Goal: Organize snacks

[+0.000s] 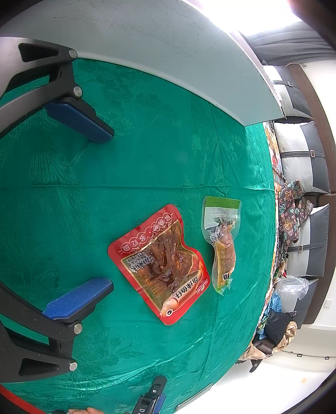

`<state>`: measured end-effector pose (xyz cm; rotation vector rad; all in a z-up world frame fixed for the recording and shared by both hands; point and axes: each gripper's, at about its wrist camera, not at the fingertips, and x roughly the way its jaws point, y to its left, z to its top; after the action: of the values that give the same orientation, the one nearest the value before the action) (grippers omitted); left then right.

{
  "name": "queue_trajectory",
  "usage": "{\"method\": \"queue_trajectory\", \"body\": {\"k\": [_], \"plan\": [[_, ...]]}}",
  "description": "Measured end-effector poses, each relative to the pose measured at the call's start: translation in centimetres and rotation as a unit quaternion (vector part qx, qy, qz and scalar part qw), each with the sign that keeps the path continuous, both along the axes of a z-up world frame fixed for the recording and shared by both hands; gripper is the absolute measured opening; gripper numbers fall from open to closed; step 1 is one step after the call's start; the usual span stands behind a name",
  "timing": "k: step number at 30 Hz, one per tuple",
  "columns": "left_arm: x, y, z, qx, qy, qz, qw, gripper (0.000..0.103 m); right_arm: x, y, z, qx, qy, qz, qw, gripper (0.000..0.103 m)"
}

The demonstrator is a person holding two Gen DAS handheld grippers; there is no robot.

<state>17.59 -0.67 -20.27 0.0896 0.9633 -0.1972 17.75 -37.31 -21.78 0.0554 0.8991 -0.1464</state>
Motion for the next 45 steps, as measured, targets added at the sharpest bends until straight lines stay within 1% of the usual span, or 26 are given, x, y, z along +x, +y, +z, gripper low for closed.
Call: {"method": "queue_trajectory", "body": {"k": [27, 28, 30, 32, 33, 35, 36, 38, 40, 41, 43, 44, 45], "plan": [[0.0, 0.0, 0.0, -0.001, 0.000, 0.000, 1.0000, 0.103, 0.0, 0.0, 0.0, 0.000, 0.000, 0.000, 1.000, 0.092], [0.0, -0.1, 0.0, -0.001, 0.001, -0.003, 1.0000, 0.103, 0.0, 0.1, 0.1, 0.001, 0.000, 0.000, 1.000, 0.092], [0.3, -0.1, 0.1, -0.004, 0.024, -0.037, 0.9990, 0.103, 0.0, 0.0, 0.0, 0.001, 0.000, 0.000, 1.000, 0.092], [1.5, -0.1, 0.9, -0.030, 0.055, -0.081, 0.9947, 0.103, 0.0, 0.0, 0.0, 0.000, 0.000, 0.000, 1.000, 0.092], [2.2, -0.2, 1.7, -0.041, 0.064, -0.101, 0.9920, 0.103, 0.0, 0.0, 0.0, 0.000, 0.000, 0.000, 1.000, 0.092], [4.0, -1.0, 3.3, -0.050, 0.074, -0.135, 0.9868, 0.103, 0.0, 0.0, 0.0, 0.000, 0.000, 0.000, 1.000, 0.092], [5.1, -1.6, 3.8, -0.049, 0.086, -0.153, 0.9833, 0.103, 0.0, 0.0, 0.0, 0.000, 0.000, 0.000, 1.000, 0.092], [7.1, -3.0, 4.1, -0.040, 0.115, -0.184, 0.9754, 0.103, 0.0, 0.0, 0.0, 0.000, 0.000, 0.000, 1.000, 0.092], [8.3, -4.7, 3.9, -0.015, 0.125, -0.213, 0.9689, 0.103, 0.0, 0.1, 0.1, 0.000, 0.000, 0.000, 1.000, 0.092], [8.8, -5.8, 3.5, 0.004, 0.126, -0.231, 0.9648, 0.103, 0.0, 0.0, 0.0, 0.000, 0.000, 0.000, 1.000, 0.092], [8.9, -6.9, 2.7, 0.020, 0.135, -0.250, 0.9586, 0.103, 0.0, 0.1, 0.1, 0.000, 0.000, 0.000, 1.000, 0.092], [9.4, -7.4, 1.9, 0.026, 0.148, -0.253, 0.9558, 0.103, 0.0, 0.0, 0.0, 0.000, 0.000, 0.000, 1.000, 0.092], [9.9, -7.7, 1.3, 0.029, 0.158, -0.249, 0.9550, 0.103, 0.0, 0.0, 0.0, 0.000, 0.000, 0.000, 1.000, 0.092]]}}
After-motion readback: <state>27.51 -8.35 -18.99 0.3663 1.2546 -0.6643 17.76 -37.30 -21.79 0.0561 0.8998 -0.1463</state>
